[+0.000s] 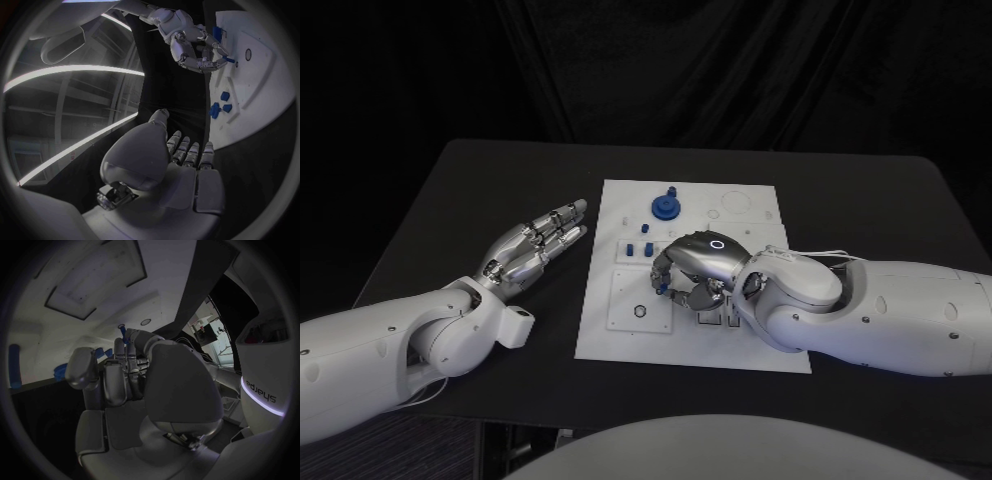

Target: Assemble the parts on the task board

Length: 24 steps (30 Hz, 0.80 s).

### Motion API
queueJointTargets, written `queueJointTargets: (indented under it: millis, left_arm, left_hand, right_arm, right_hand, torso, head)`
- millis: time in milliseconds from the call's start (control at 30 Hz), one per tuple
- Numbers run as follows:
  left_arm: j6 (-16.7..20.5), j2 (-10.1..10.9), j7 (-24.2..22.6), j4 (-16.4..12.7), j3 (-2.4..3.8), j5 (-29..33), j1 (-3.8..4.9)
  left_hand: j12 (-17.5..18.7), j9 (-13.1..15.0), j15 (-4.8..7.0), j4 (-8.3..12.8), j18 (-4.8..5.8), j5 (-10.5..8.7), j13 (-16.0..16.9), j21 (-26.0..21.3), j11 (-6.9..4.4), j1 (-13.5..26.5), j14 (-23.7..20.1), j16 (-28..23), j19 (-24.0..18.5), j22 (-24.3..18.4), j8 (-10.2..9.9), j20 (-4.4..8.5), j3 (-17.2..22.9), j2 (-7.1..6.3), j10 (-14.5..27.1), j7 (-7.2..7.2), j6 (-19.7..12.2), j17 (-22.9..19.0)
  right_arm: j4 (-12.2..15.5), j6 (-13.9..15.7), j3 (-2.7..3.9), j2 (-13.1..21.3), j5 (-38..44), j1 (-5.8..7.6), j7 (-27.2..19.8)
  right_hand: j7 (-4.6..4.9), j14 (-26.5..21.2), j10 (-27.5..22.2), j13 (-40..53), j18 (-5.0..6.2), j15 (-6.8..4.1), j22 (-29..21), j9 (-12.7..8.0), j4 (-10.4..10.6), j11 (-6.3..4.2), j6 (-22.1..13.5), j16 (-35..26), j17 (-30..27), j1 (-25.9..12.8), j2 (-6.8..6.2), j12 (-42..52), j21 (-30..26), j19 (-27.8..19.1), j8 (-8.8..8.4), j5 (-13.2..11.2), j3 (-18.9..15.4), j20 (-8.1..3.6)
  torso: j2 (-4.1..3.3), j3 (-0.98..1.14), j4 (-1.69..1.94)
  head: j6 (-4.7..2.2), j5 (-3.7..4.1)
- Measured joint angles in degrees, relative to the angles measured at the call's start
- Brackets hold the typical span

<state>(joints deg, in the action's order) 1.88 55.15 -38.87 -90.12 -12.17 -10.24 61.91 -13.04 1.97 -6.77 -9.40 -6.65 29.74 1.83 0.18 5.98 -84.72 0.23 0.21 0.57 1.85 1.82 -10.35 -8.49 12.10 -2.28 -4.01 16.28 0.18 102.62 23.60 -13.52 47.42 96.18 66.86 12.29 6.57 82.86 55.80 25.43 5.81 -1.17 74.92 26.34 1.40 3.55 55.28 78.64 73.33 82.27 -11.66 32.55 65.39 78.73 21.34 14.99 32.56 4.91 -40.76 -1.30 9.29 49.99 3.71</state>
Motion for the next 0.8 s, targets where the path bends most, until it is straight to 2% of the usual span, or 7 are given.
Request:
queueJointTargets:
  millis: [400, 800]
  left_arm:
    - [-0.3, -0.1, 0.0, 0.2, 0.02, 0.0, -0.15]
    - [-0.5, -0.3, 0.0, 0.4, 0.00, 0.0, -0.25]
  left_hand:
    - [0.0, 0.0, 0.00, 0.2, 0.01, 0.00, 0.0, 0.0, 0.00, 0.0, 0.0, 0.0, 0.0, 0.1, 0.0, 0.00, 0.2, 0.00, 0.0, -0.21, 0.2, 0.0]
    - [0.0, 0.0, 0.00, 0.7, 0.00, 0.00, 0.0, 0.0, 0.00, 0.0, 0.0, 0.0, 0.0, 0.1, 0.0, -0.40, 0.7, 0.00, 0.0, -0.40, 0.0, 0.0]
  right_arm:
    - [-0.7, 0.0, 0.01, -0.7, 0.1, -0.05, -0.1]
    - [-1.6, -0.1, 0.01, -1.6, 0.2, -0.06, -0.1]
  right_hand:
    - [0.00, 0.2, 0.4, -0.3, 0.00, -0.21, 0.0, 0.1, 0.2, -0.39, 0.0, 0.0, -0.1, 0.0, -0.01, -0.2, 0.3, 0.0, 0.00, -0.7, -0.2, 0.00]
    - [0.00, 0.2, 0.5, -0.2, 0.00, -0.21, 0.0, 0.2, 0.2, -0.51, 0.0, 0.0, -0.1, 0.0, -0.03, -0.4, 0.3, 0.0, 0.00, -0.9, -0.2, 0.00]
  torso:
    - [0.02, -0.01, -0.03]
    - [0.00, -0.06, 0.04]
  head:
    - [0.00, -0.16]
    - [0.00, 0.07]
